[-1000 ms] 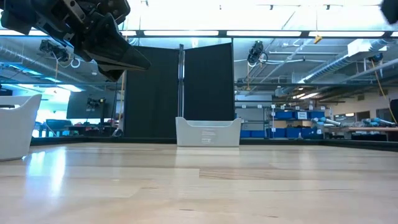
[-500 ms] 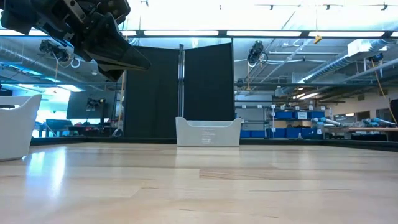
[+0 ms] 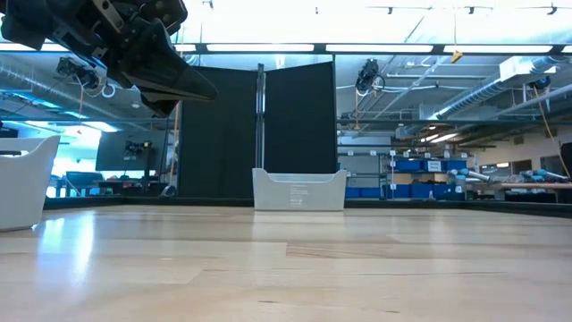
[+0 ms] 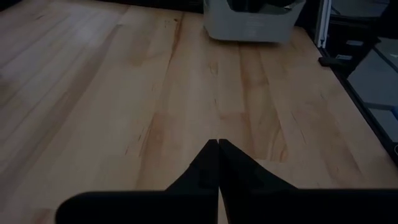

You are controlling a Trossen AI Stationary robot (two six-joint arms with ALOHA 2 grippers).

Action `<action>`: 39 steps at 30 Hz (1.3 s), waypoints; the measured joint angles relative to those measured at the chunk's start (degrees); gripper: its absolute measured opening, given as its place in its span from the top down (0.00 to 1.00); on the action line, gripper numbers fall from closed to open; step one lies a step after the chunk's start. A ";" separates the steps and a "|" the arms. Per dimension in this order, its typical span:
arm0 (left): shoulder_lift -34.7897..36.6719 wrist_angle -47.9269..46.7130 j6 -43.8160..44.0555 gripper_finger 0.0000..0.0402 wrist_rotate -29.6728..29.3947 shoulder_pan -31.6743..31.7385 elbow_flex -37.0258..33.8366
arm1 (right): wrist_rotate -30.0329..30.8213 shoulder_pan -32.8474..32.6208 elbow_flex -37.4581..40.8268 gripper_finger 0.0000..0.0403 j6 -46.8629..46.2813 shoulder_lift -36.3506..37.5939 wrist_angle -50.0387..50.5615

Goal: Sort batteries
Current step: Put the silver battery into the bottom right gray bin, then return to Home Position

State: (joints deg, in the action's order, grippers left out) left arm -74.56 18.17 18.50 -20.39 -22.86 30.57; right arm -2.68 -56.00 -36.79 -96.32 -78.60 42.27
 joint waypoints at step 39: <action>0.00 8.58 -15.56 0.98 20.12 15.08 0.00 | 12.03 34.19 -13.14 0.98 75.20 0.01 -10.75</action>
State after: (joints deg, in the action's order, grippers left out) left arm -74.56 26.75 2.94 -0.27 -7.77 30.57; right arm 9.36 -21.81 -49.93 -21.11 -78.59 31.52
